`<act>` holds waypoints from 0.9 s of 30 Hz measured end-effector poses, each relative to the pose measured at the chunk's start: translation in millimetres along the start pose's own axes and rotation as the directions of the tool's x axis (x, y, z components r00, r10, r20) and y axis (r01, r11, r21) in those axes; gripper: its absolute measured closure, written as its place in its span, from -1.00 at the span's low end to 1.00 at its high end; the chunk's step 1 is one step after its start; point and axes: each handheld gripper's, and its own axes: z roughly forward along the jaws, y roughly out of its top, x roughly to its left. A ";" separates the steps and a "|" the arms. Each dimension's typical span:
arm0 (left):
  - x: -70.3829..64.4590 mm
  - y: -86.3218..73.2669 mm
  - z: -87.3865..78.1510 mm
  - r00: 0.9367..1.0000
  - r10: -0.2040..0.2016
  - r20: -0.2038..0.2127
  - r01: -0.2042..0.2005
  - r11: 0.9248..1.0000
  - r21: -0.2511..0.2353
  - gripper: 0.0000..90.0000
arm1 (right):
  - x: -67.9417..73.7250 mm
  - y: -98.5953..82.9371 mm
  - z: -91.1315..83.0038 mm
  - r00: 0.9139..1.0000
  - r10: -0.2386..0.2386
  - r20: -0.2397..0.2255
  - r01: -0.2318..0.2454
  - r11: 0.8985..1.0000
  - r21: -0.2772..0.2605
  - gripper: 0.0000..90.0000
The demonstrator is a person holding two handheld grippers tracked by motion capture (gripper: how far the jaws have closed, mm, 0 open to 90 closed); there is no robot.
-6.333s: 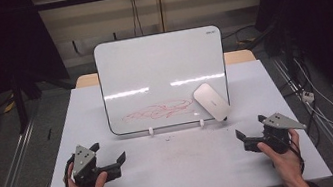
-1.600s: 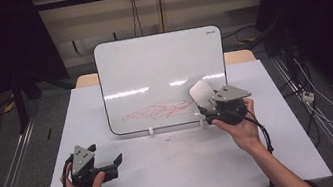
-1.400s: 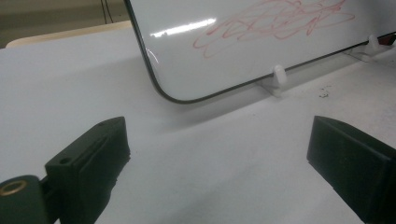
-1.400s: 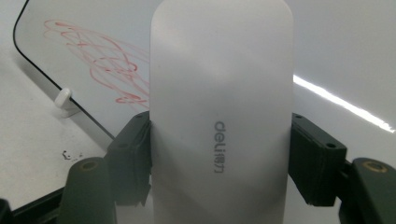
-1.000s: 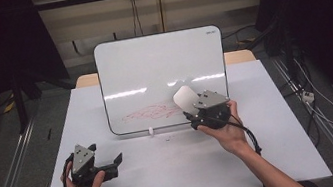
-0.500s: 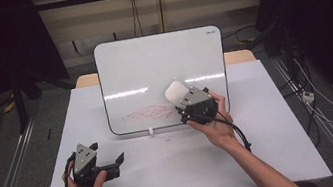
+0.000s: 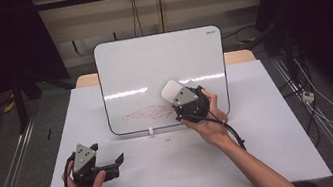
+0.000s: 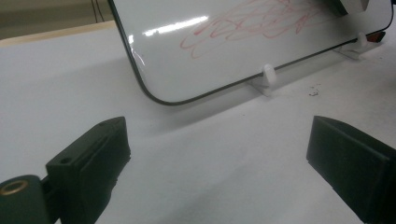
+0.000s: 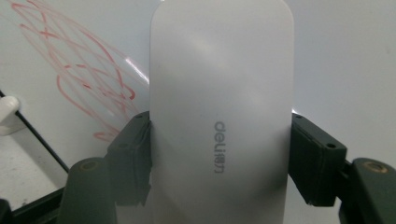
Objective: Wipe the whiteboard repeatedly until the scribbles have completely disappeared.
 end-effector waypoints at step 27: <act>0.6 -0.3 -0.7 1.000 -0.001 -0.010 0.001 1.000 0.002 -0.87 | 24.1 -4.3 10.1 0.998 -0.053 0.036 0.052 0.998 0.027 -0.30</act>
